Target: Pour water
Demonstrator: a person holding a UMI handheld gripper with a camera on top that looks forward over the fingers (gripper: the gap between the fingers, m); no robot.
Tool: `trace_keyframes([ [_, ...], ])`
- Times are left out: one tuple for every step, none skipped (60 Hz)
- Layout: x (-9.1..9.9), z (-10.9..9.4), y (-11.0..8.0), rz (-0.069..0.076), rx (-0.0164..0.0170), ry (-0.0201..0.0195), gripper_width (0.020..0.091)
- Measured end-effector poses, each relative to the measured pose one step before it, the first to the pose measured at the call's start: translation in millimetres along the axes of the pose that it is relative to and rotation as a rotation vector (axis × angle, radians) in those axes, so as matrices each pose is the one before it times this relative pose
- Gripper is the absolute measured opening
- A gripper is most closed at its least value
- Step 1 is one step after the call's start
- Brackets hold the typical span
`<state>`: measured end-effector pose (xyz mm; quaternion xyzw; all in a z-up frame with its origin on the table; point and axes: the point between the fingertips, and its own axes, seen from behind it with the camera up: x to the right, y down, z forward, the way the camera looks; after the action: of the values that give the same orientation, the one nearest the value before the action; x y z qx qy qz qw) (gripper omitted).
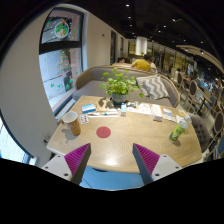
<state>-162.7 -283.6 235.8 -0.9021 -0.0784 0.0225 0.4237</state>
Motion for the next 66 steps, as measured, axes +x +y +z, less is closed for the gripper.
trace_keyframes([
  [2.01,-2.58,3.3,0.0038,-0.00163,0.00504,0.0854],
  [2.95,-0.42,1.27,0.0033,-0.00287,0.0063,0.0855],
  [3.94,-0.34,1.05,0.0029,-0.0018,0.00651,0.0855],
  [5.27,-0.55,1.06,0.0024,-0.00084,0.00623,0.0857],
  [5.27,-0.27,1.01,0.0025,0.00006,0.00603,0.0856],
  [5.83,-0.15,1.1,0.0019,0.00051,0.00583,0.0857],
  [-0.35,0.71,-1.35,0.0019,-0.00033,0.00715,0.0857],
  [10.62,1.32,2.89,0.0005,0.00168,0.00282,0.0857],
  [6.36,0.48,1.16,0.0007,-0.00034,0.00494,0.0856],
  [6.61,0.78,1.54,0.0009,-0.00012,0.00543,0.0857],
  [6.22,1.17,1.28,0.001,-0.00033,0.00591,0.0857],
  [6.37,1.45,1.26,0.0011,0.00019,0.0059,0.0856],
  [7.64,1.5,-0.46,0.0001,-0.00167,0.00602,0.0856],
  [5.0,0.83,2.82,0.0021,0.00346,0.00468,0.0858],
  [7.7,1.77,-0.57,-0.0001,-0.00174,0.00551,0.0859],
  [5.42,0.97,3.13,0.0023,0.00316,0.00451,0.0858],
  [6.26,1.51,1.4,0.0018,0.00114,0.00534,0.0856],
  [7.58,2.16,-0.55,0.001,-0.00088,0.00554,0.0857],
  [4.97,1.32,2.77,0.0033,0.00387,0.00423,0.0858],
  [7.43,2.52,-0.84,0.0015,-0.0008,0.00438,0.0859],
  [6.68,2.26,1.06,0.0025,0.00167,0.00428,0.0855],
  [6.9,2.66,1.14,0.0025,0.00198,0.00482,0.0856],
  [5.62,1.9,3.1,0.0036,0.00396,0.00423,0.0857],
  [8.02,2.83,-0.31,0.0013,-0.00143,0.00431,0.0857],
  [6.84,2.65,1.57,0.0022,0.00029,0.00328,0.0856],
  [6.39,2.41,3.54,0.0036,0.00266,0.00325,0.0857],
  [8.84,3.37,-0.22,0.0016,-0.00212,0.005,0.0857],
  [7.62,3.2,1.46,0.003,0.00107,0.00507,0.0858],
  [6.62,2.82,3.19,0.0045,0.00398,0.00408,0.0857],
  [8.71,4.04,-0.67,0.0023,-0.00072,0.00394,0.0857],
  [7.55,3.66,1.48,0.0025,0.00109,0.00242,0.0858],
  [7.49,4.0,1.48,0.0017,0.00115,0.00226,0.0859],
  [7.76,4.25,1.5,0.0008,0.00101,0.00257,0.0861],
  [7.84,4.4,1.11,0.0003,0.00106,0.00336,0.0858],
  [8.43,4.8,0.92,-0.0001,0.00142,0.00364,0.0859],
  [8.28,5.1,0.65,0.0002,0.00231,0.00386,0.0859],
  [8.02,4.68,0.65,-0.0005,0.00271,0.0032,0.0859],
  [7.72,5.4,0.24,-0.0008,0.00362,0.00293,0.0859],
  [7.76,5.19,0.26,-0.0004,0.00308,0.00274,0.0858],
  [7.54,5.39,0.2,0.0005,0.00257,0.00247,0.0858],
  [7.33,5.29,0.27,0.0009,0.00234,0.00128,0.0858],
  [7.2,5.22,0.36,0.0012,0.00204,0.00019,0.0857],
  [6.93,5.22,0.1,0.0017,0.00219,-0.00056,0.0859],
  [6.87,5.34,0.0,0.0021,0.00306,-0.00063,0.0859],
  [6.89,5.68,-0.48,0.0025,0.00349,-0.00024,0.086],
  [6.72,5.72,-0.69,0.0026,0.00387,0.00048,0.086],
  [6.58,5.9,-0.58,0.0026,0.00428,0.00029,0.0859],
  [6.38,5.86,-0.75,0.0024,0.00407,0.00018,0.0859],
  [6.5,5.82,-0.51,0.0028,0.00283,0.0005,0.086],
  [6.31,5.89,-0.07,0.0032,0.00128,0.00128,0.086],
  [6.26,6.37,-0.15,0.0036,0.00076,0.00169,0.0859],
  [5.58,6.43,-0.31,0.0039,0.00111,0.00128,0.0859],
  [4.99,6.32,-0.71,0.0043,0.00176,-0.00075,0.0861],
  [4.46,6.46,-0.69,0.0048,0.00134,-0.00295,0.086],
  [4.16,6.72,-0.52,0.0055,0.00146,-0.00333,0.0855],
  [3.85,7.0,-0.63,0.0053,0.00116,-0.00365,0.0856],
  [3.55,6.88,-0.6,0.0051,0.00078,-0.00343,0.0856],
  [3.08,6.31,-0.72,0.0043,-0.00022,-0.00156,0.0857],
  [3.29,6.5,-0.59,0.0046,-0.00004,-0.0027,0.0858],
  [2.91,6.18,-0.72,0.0043,0.00043,-0.0031,0.0856],
  [2.54,6.15,-0.9,0.0032,0.00157,-0.00362,0.0858],
  [2.2,6.08,-1.11,0.0025,0.00212,-0.00264,0.0857],
  [2.88,8.27,-1.18,0.0021,0.00255,-0.00423,0.0859],
  [0.15,3.7,-0.1,0.0013,0.00138,-0.00335,0.0857],
  [0.55,4.99,-0.68,0.0,0.00126,-0.00546,0.0858],
  [0.15,5.26,-0.81,0.0001,0.00143,-0.00565,0.0858],
])
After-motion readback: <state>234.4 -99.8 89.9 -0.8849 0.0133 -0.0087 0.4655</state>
